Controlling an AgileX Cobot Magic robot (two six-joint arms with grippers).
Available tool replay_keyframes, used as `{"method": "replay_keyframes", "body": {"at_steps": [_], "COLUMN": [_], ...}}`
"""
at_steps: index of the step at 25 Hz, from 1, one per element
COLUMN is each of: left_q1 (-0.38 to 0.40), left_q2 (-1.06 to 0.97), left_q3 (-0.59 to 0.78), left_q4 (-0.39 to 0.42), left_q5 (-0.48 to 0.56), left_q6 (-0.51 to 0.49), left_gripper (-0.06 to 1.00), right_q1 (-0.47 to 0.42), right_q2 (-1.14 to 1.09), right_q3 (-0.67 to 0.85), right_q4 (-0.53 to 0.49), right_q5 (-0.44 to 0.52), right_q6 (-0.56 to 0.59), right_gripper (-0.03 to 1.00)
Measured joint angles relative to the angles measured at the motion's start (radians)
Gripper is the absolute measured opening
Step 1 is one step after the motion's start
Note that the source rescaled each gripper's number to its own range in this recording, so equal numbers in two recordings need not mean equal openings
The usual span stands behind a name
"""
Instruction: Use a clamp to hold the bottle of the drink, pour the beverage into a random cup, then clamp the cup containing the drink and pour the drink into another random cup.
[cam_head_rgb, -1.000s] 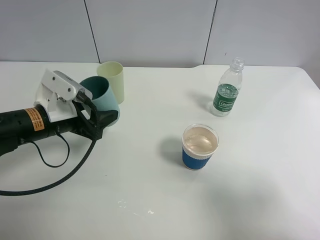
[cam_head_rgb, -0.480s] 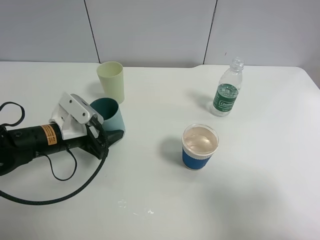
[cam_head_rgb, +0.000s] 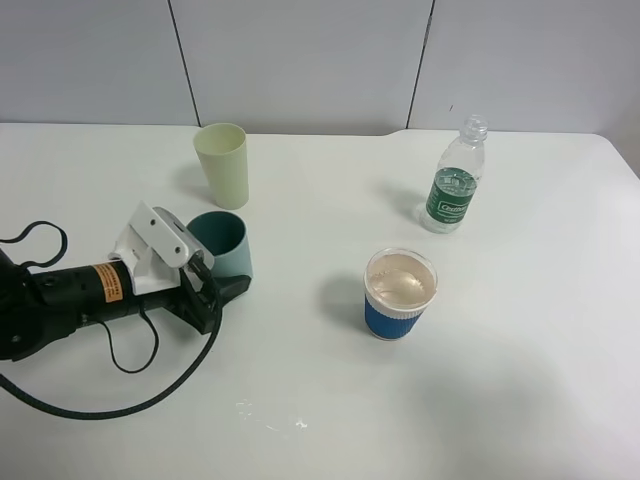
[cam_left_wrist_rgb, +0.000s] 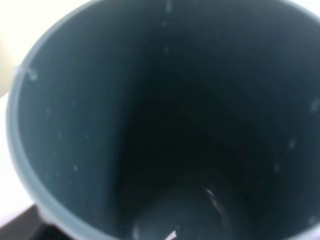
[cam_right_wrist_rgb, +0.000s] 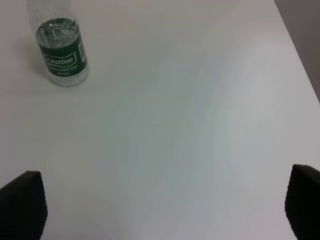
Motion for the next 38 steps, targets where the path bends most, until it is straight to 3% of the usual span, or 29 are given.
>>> {"method": "replay_keyframes", "body": {"at_steps": [21,23,25,27,30,38], "left_q1": [0.000,0.000,0.000,0.000,0.000,0.000], "left_q2": [0.010,0.016,0.021,0.017,-0.017,-0.194], "left_q3": [0.000,0.010,0.033,0.055,0.099,0.209], "left_q4": [-0.001,-0.006,-0.021,-0.044,-0.060,-0.084], "left_q5": [-0.029,-0.031,-0.036,-0.040,-0.040,-0.040], "left_q6": [0.010,0.010,0.010,0.010,0.011,0.014], "left_gripper": [0.04,0.22,0.51,0.65,0.72,0.73], "right_q1": [0.000,0.000,0.000,0.000,0.000,0.000], "right_q2": [0.000,0.000,0.000,0.000,0.000,0.000], "right_q3": [0.000,0.000,0.000,0.000,0.000,0.000], "right_q4": [0.000,0.000,0.000,0.000,0.000,0.000], "right_q5": [0.000,0.000,0.000,0.000,0.000,0.000], "right_q6": [0.000,0.000,0.000,0.000,0.000,0.000], "right_gripper": [1.00,1.00,1.00,1.00,1.00,1.00]}}
